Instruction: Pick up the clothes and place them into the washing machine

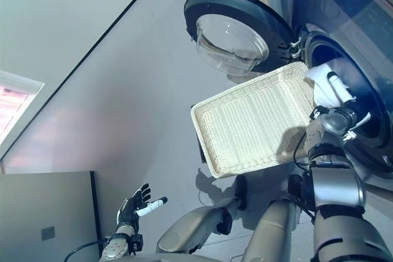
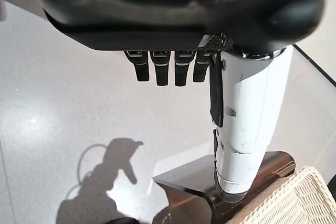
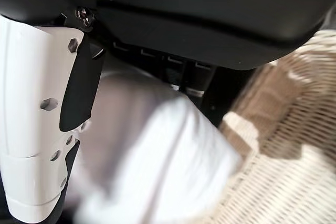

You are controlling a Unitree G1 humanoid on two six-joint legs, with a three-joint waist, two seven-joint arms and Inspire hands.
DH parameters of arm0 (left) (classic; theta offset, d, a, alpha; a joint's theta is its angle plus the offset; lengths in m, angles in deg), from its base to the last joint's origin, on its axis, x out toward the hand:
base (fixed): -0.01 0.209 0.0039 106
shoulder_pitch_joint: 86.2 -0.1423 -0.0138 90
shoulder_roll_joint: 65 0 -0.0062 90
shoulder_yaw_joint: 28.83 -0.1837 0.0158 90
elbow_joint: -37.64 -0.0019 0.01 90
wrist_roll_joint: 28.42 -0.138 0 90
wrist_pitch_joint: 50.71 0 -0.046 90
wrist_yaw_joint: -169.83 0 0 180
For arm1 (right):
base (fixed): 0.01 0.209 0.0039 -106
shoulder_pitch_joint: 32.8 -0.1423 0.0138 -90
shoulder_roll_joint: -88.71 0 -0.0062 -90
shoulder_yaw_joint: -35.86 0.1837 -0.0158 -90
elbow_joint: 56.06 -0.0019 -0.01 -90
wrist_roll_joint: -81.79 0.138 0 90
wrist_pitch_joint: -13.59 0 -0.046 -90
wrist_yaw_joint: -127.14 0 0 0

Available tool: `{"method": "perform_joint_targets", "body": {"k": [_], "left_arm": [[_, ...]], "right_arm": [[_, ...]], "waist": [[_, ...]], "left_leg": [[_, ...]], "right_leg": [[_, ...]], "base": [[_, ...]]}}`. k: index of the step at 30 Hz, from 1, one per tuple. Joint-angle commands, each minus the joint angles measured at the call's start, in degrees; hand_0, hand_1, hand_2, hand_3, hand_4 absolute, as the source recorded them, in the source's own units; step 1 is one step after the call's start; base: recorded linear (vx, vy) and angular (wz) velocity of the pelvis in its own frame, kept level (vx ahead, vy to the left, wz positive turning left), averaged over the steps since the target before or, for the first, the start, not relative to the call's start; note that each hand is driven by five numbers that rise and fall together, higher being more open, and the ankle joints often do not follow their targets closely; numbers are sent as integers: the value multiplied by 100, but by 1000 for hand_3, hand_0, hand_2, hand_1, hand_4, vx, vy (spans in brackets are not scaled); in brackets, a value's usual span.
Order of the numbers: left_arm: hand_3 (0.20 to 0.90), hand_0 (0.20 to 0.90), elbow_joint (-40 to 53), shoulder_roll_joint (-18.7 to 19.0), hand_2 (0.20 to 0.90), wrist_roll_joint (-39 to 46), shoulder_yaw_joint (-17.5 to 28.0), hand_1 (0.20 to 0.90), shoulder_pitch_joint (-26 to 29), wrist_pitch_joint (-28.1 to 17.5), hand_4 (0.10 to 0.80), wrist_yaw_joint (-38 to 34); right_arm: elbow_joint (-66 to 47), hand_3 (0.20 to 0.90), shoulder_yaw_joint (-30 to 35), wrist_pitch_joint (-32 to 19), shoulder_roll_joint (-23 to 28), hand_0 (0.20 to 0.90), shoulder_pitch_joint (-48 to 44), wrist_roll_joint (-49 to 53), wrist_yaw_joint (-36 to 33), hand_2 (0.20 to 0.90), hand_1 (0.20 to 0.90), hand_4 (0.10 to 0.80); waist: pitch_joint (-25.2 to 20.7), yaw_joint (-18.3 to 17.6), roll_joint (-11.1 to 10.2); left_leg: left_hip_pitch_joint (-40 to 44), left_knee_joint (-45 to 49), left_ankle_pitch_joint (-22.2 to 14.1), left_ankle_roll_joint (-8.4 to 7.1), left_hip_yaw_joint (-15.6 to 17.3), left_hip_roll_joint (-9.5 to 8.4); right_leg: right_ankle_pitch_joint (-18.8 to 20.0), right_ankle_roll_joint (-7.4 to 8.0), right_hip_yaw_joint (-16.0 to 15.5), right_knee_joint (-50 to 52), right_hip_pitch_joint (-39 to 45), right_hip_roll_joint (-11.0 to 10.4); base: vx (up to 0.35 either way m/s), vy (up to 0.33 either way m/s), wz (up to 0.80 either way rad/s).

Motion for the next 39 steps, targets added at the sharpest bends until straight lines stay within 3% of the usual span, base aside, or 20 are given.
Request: {"method": "perform_joint_targets", "body": {"k": [1,5,9,10,11,12,13,14,15,16,21,25,27,31,33,34,36,37,39], "left_arm": [[900,900,-345,307,900,61,540,900,24,-137,800,-113],[900,900,-384,327,900,13,713,900,22,-115,800,-65],[900,900,-378,326,900,16,861,900,-19,-77,800,21],[900,900,-461,321,900,-33,918,900,-26,-36,800,48],[900,900,-459,328,900,-34,917,900,-34,-35,800,49],[900,900,-500,323,900,-74,993,900,-21,-7,800,54],[900,900,-500,323,900,-74,993,900,-21,-7,800,54],[900,900,-527,322,900,-101,1046,900,-28,5,800,34],[900,900,-545,327,900,-134,1049,900,-32,7,800,21],[900,900,-558,335,900,-170,1065,900,-37,8,800,11],[900,900,-723,352,900,-298,1148,900,-53,37,800,-67],[900,900,-769,351,900,-331,1191,900,-72,57,800,-102],[900,900,-727,313,900,-328,1157,900,-121,80,800,-110],[900,900,-768,317,900,-348,1108,900,-161,91,800,-161],[900,900,-739,358,900,-361,1102,900,-198,93,800,-228],[900,900,-795,410,900,-407,1074,900,-175,89,800,-290],[900,900,-775,425,900,-525,1059,900,-48,51,800,-471],[900,900,-797,422,900,-689,1049,900,67,22,800,-636],[900,900,-775,397,900,-716,1032,900,105,13,800,-665]], "right_arm": [[-285,900,-650,-249,-37,900,193,-417,377,900,900,800],[-744,900,-773,-236,-504,900,790,-503,681,900,900,800],[-1302,900,-798,-282,-939,900,1501,-418,993,900,900,800],[-1477,900,-798,-291,-1123,900,1781,-418,1093,900,900,800],[-1490,900,-794,-289,-1132,900,1796,-422,1087,900,900,800],[-1641,900,-828,-272,-1290,900,2014,-510,1140,900,900,800],[-1641,900,-828,-272,-1290,900,2014,-510,1140,900,900,800],[-1762,543,-811,-290,-1435,543,2203,-509,1172,543,543,545],[-1750,549,-832,-266,-1459,549,2237,-612,1161,549,549,549],[-1746,900,-887,-223,-1463,900,2247,-813,1094,900,900,800],[-1748,900,-965,-98,-1569,900,2392,-1342,868,900,900,800],[-1737,900,-655,-280,-1901,900,2691,-590,1054,900,900,800],[-1508,900,-353,-504,-2136,900,2739,242,1151,900,900,800],[-1081,900,-211,-547,-2081,900,2569,203,829,900,900,800],[-592,900,-331,-230,-1814,900,2226,-741,229,900,900,800],[-340,900,-619,79,-1618,900,1971,-1649,-210,900,900,800],[-416,900,-1435,600,-1414,900,1674,-3230,-565,900,900,800],[-551,900,-1888,924,-1082,900,1506,-4186,-683,900,900,800],[-428,900,-2085,1111,-872,900,1337,-4589,-782,900,900,800]], "waist": [[-393,114,-208],[-384,106,-386],[-462,141,-654],[-516,165,-804],[-511,156,-805],[-585,197,-962],[-585,197,-962],[-651,215,-1116],[-671,218,-1168],[-694,228,-1228],[-792,224,-1455],[-945,227,-1643],[-1001,247,-1633],[-1007,263,-1531],[-989,294,-1426],[-954,312,-1367],[-850,311,-1286],[-697,297,-1254],[-631,306,-1244]], "left_leg": [[-381,401,21,-442,13,7],[-266,371,38,-454,-47,41],[-9,274,56,-477,-167,71],[147,198,62,-493,-241,93],[167,188,66,-494,-250,92],[292,118,66,-507,-313,105],[292,118,66,-507,-313,105],[443,20,73,-512,-371,120],[515,-31,75,-510,-383,126],[575,-64,74,-509,-401,131],[730,-165,70,-508,-462,147],[885,-312,70,-515,-492,172],[972,-371,48,-498,-493,155],[991,-407,20,-473,-468,112],[935,-392,23,-463,-449,98],[925,-377,13,-462,-437,97],[803,-325,59,-459,-421,110],[673,-233,83,-462,-438,114],[613,-184,96,-458,-465,113]], "right_leg": [[627,-336,-163,-1021,625,44],[637,-327,-246,-1090,794,63],[634,-285,-421,-1288,1198,52],[639,-261,-532,-1427,1423,39],[642,-261,-542,-1444,1450,38],[655,-243,-632,-1574,1616,28],[655,-243,-632,-1574,1616,28],[668,-226,-741,-1723,1823,32],[682,-218,-784,-1790,1906,33],[699,-209,-821,-1849,1981,35],[770,-177,-928,-2060,2197,60],[815,-135,-1019,-2247,2386,76],[815,-119,-1047,-2298,2457,67],[828,-108,-1025,-2323,2445,44],[855,-104,-1010,-2280,2342,25],[835,-111,-997,-2239,2298,27],[877,-121,-964,-2160,2147,31],[882,-136,-964,-2062,2034,39],[881,-147,-983,-2010,1986,39]], "base": [[5,-50,5],[20,-55,6],[84,-105,13],[79,-106,12],[124,-129,21],[58,-53,16],[116,-115,32],[80,-75,17],[102,-91,30],[44,-28,19],[52,-40,11],[72,-39,3],[58,-5,5],[8,24,-1],[-42,56,0],[-80,58,-6],[-132,35,-8],[-124,8,0],[-69,-22,6]]}}
